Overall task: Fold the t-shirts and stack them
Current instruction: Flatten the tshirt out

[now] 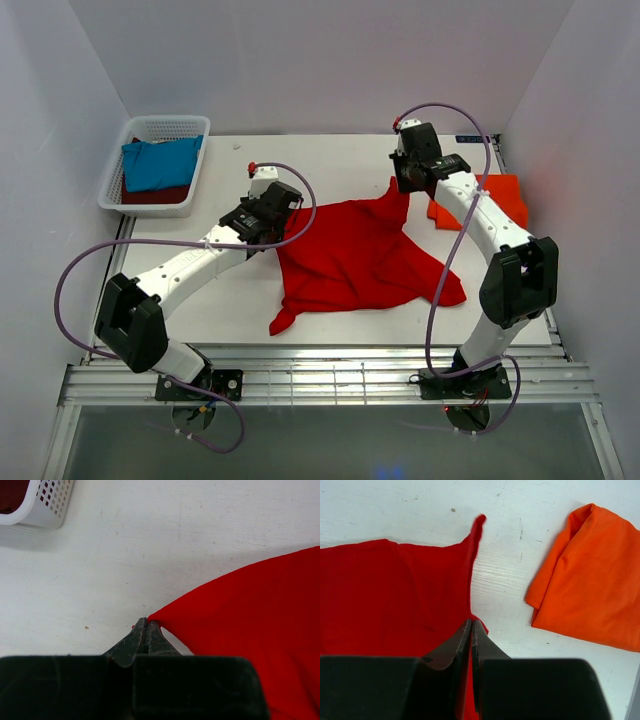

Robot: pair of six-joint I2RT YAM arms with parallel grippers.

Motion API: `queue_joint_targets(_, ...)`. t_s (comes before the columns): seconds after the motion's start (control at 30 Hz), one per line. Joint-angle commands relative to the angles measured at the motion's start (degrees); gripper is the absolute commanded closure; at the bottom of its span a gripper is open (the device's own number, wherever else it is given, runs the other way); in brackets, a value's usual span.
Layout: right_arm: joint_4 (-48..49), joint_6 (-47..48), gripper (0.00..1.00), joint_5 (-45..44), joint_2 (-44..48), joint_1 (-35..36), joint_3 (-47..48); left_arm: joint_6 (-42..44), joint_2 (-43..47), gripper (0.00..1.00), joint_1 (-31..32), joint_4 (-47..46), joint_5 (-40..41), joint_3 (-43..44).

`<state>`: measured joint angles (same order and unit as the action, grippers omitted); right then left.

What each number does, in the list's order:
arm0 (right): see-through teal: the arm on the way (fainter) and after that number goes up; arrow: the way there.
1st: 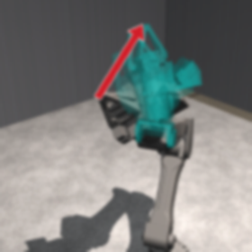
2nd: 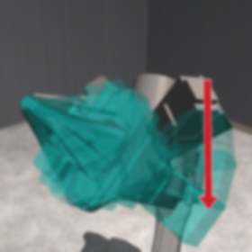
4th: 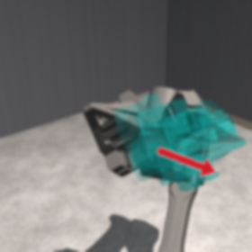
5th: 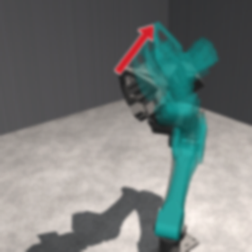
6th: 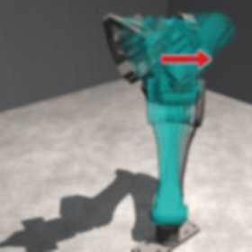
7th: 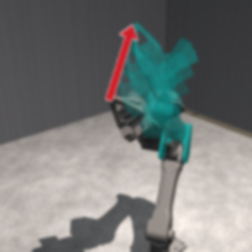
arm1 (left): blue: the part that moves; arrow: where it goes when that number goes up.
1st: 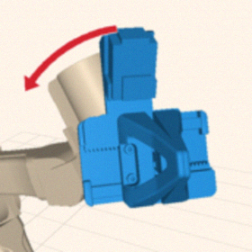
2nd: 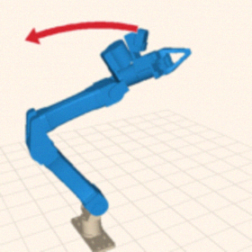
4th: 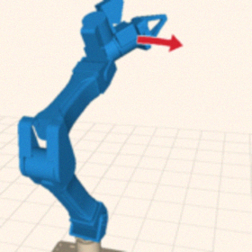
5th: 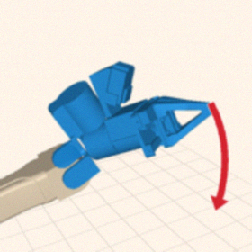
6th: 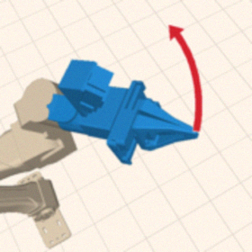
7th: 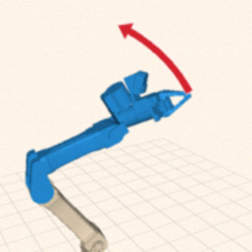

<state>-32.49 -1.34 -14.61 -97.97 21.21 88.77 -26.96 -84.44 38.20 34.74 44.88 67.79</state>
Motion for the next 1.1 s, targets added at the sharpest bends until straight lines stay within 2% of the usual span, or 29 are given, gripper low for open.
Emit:
queue_joint_targets(0.0, 4.4, -0.8, 0.92, 0.8, -1.9, -0.3, 0.2, 0.1, 2.3, 1.0, -0.3, 0.3, 1.4, 0.9)
queue_joint_targets(0.27, 2.0, -2.4, 0.92, 1.3, -7.1, -0.2, 11.8, -0.2, 2.2, 1.0, -0.3, 0.7, 2.3, 0.6)
queue_joint_targets(0.47, 0.9, -1.5, 0.92, -0.1, 0.0, 0.1, 17.0, 1.4, 3.4, 1.0, -0.3, 0.6, 3.6, 5.2)
queue_joint_targets(0.6, 1.2, 0.7, 0.92, -2.6, 8.7, 1.2, 19.6, 3.8, 4.8, 1.0, -0.3, 0.5, 4.7, 12.7)
queue_joint_targets(0.7, 2.1, 1.1, 0.92, -3.2, 15.3, 1.9, 19.6, 6.6, 7.5, 1.0, -0.3, -1.1, 2.6, 15.4)
queue_joint_targets(0.9, 3.0, 1.1, 0.92, 1.4, 26.6, 3.3, 18.1, 12.7, 15.5, 1.0, -0.1, -3.3, -10.0, 17.5)
queue_joint_targets(1.03, 3.4, 1.2, 0.92, 6.5, 31.6, 3.4, 20.1, 13.9, 22.0, 1.0, -0.1, -2.2, -19.5, 22.3)
queue_joint_targets(1.07, 3.0, 1.1, 0.92, 7.4, 32.7, 3.4, 21.3, 13.8, 23.5, 1.0, -0.1, -1.4, -21.3, 26.0)
